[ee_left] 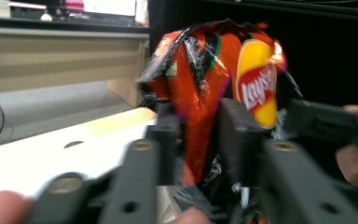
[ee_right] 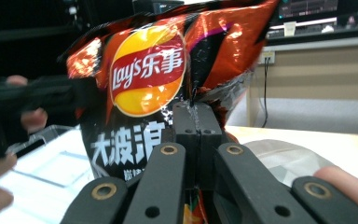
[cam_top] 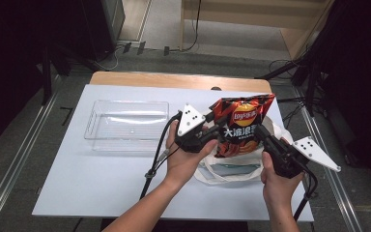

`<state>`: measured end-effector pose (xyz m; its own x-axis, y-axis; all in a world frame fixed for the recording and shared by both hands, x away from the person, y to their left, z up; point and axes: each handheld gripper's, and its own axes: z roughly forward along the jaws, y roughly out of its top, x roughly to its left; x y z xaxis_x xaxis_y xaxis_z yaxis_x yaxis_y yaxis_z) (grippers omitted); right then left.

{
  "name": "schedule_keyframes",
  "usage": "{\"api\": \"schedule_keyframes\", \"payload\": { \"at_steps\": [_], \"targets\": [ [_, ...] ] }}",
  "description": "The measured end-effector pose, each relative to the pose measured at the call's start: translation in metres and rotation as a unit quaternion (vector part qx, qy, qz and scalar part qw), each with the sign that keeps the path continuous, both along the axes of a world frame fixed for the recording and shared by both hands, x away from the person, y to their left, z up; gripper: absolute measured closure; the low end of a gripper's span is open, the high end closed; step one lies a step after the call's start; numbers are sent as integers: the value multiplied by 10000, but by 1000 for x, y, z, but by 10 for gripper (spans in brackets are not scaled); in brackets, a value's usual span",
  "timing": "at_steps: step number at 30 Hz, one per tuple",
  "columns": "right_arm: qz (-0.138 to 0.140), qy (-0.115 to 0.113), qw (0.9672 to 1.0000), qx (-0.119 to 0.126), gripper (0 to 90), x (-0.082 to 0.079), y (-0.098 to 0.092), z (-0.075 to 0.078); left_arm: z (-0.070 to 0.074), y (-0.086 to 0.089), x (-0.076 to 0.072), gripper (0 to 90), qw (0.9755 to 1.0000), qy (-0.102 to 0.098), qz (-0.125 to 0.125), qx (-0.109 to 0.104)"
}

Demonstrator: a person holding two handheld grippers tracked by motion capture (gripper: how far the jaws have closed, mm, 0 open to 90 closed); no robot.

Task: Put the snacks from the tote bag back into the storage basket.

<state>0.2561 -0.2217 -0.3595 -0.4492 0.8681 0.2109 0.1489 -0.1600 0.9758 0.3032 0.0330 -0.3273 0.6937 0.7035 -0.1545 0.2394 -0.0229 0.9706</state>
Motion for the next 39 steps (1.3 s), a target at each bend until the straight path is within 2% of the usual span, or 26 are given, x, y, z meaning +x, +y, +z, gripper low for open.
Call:
{"api": "schedule_keyframes", "payload": {
  "at_steps": [2, 3, 7, 9, 10, 12, 17, 21, 28, 31, 36, 39],
  "targets": [
    [34, -48, 9999, -129, 900, -4, 3, 1, 3, 0, 2, 872, 10000, 41, -49, 39],
    [59, -69, 9998, -166, 900, -5, 4, 1, 4, 0, 1, 898, 10000, 4, -82, 52],
    [41, -100, 9997, -231, 892, -8, 3, 3, 9, 3, 0, 900, 9996, -14, -257, -135],
    [71, -16, 9996, -274, 752, -8, 1, 5, 12, 5, -1, 900, 9991, -12, -345, -230],
    [188, 80, 9995, -249, 651, -7, -1, 5, 13, 5, -1, 900, 9990, -25, -378, -234],
    [323, 237, 9988, -278, 528, -5, -3, 4, 15, 5, -2, 900, 9988, -72, -434, -197],
    [181, 222, 9989, -378, 369, -11, -10, -2, 20, 10, -1, 900, 9983, -117, -504, -254],
    [155, 249, 9983, -501, 298, -16, -15, -11, 23, 16, 1, 900, 9974, -129, -616, -339],
    [166, 626, 9957, -668, 217, -19, -14, -42, 32, 25, -2, 900, 9971, -236, -659, -302],
    [131, 734, 9952, -639, 199, -20, -15, -53, 36, 32, -3, 900, 9969, -300, -663, -302],
    [76, 839, 9945, -615, 186, -23, -19, -61, 41, 43, -3, 900, 9974, -341, -581, -248],
    [32, 794, 9947, -652, 186, -26, -22, -62, 44, 49, -5, 900, 9977, -378, -523, -201]
  ]
}}
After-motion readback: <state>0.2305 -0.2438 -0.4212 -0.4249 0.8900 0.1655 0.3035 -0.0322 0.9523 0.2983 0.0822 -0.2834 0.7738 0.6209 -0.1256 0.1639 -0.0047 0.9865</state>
